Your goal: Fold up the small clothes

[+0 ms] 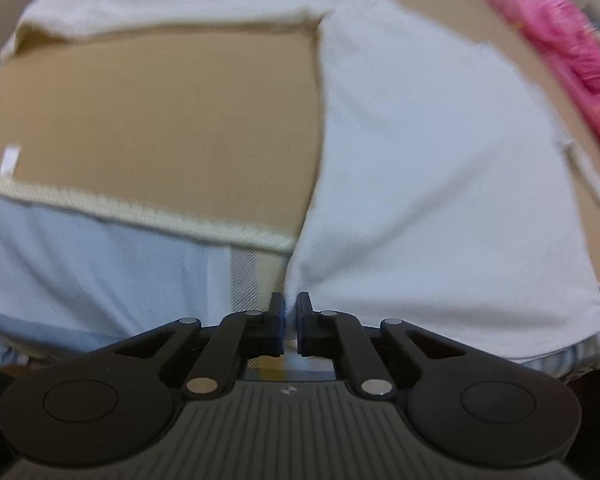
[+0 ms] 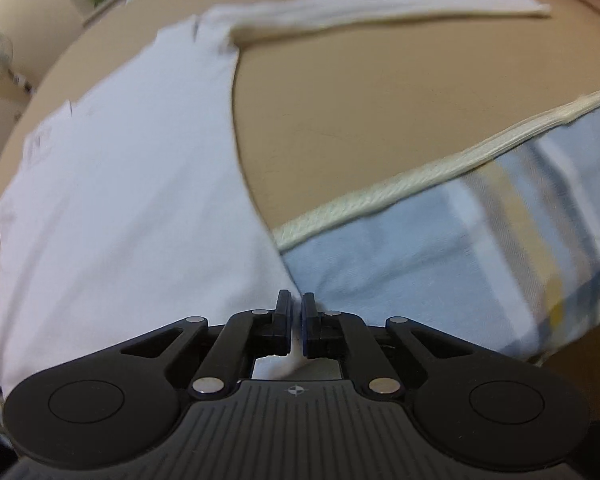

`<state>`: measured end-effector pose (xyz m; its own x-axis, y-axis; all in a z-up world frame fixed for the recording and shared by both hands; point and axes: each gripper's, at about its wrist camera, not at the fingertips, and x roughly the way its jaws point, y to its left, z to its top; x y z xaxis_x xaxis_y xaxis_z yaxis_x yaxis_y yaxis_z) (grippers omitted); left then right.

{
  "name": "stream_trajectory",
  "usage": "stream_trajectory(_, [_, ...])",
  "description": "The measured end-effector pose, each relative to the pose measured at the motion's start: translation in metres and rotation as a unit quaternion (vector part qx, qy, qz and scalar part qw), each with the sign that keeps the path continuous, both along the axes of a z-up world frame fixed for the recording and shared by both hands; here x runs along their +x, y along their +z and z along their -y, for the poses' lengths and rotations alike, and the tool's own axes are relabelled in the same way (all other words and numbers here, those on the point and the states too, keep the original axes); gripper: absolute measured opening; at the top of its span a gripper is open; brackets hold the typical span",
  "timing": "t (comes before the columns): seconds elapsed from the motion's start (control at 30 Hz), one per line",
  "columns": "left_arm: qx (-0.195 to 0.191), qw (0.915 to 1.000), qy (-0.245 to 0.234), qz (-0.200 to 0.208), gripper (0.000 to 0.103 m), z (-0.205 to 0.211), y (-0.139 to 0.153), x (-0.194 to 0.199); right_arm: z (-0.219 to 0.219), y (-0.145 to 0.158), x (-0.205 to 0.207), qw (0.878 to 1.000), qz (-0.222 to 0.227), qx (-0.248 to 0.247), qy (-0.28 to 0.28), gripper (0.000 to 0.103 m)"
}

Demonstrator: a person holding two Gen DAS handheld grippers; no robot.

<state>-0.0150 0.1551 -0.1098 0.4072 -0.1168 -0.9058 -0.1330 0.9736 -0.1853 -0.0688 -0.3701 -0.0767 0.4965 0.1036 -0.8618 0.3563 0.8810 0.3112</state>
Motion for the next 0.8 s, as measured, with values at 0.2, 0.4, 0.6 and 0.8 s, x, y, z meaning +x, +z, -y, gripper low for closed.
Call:
stream_trajectory(0.2, [0.036, 0.9988, 0.016, -0.031, 0.008, -0.004, -0.006, -0.006, 0.007, 0.001, 0.001, 0.996, -0.033, -0.075, -0.022, 0.0])
stream_trajectory(0.4, [0.037, 0.9977, -0.019, 0.054, 0.023, 0.014, 0.02, -0.009, -0.016, 0.02, 0.007, 0.995, 0.08, -0.061, 0.028, 0.008])
stream_trajectory(0.6, [0.034, 0.997, -0.043, -0.054, 0.024, 0.025, -0.02, 0.011, -0.046, -0.038, 0.032, 0.99, -0.065, -0.041, 0.115, 0.03])
stream_trajectory(0.8, [0.024, 0.9961, 0.029, 0.08, 0.024, 0.001, 0.024, 0.008, -0.05, 0.005, 0.038, 0.991, 0.048, -0.09, 0.081, 0.033])
